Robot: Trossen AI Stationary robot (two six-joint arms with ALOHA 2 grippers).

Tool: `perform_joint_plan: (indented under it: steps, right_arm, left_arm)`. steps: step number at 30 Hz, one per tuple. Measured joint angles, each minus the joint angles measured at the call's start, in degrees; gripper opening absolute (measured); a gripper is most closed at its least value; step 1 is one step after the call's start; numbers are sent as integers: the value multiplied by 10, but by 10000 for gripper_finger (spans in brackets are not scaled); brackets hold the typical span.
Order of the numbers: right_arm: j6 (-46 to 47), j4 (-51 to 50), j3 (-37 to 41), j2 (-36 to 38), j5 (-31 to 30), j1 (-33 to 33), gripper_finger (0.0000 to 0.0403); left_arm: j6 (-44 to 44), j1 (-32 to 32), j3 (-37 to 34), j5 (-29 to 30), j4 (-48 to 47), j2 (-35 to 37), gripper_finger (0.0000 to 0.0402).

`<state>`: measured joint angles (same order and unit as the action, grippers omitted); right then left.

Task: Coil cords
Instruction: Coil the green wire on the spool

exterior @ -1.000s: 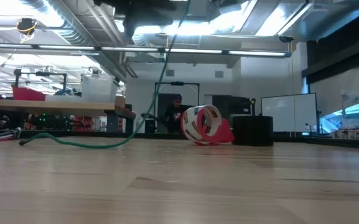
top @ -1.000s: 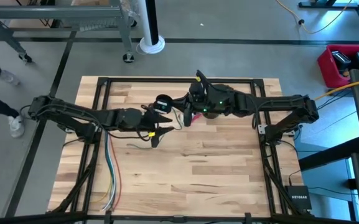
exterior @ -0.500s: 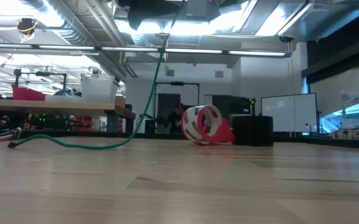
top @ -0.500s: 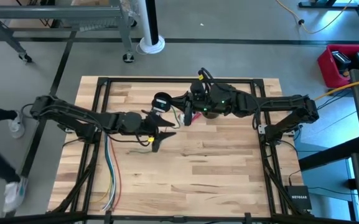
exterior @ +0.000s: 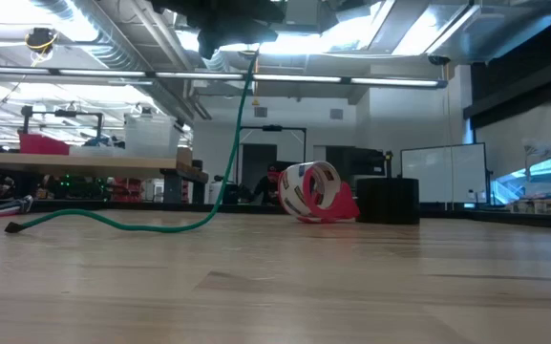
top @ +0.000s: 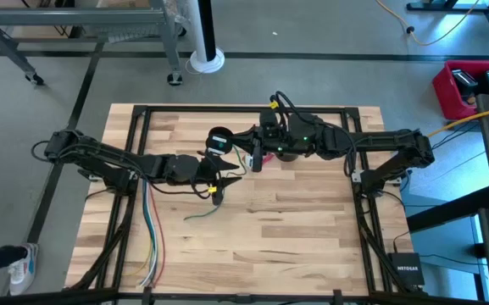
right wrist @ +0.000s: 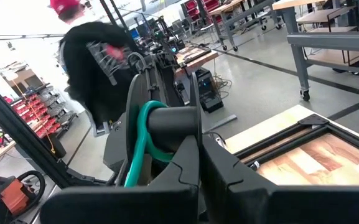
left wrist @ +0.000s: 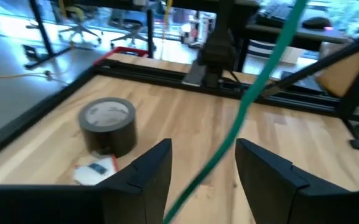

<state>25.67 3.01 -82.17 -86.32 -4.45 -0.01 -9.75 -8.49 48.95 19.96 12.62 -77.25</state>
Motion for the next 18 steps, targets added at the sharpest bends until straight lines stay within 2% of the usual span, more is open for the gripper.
perform_joint_plan:
  steps: [4,10,14,18]
  right_arm:
    - [0,0,0,0,0,0,1]
    - [0,-4,0,0,0,0,1]
    - [0,-28,0,0,0,0,1]
    - [1,-63,0,0,-20,0,1]
  left_arm:
    - [10,0,0,9,-1,0,127]
    - [10,0,0,9,-2,0,20]
    - [-10,-1,0,23,-20,0,12]
    - [-62,-6,0,60,-99,12,5]
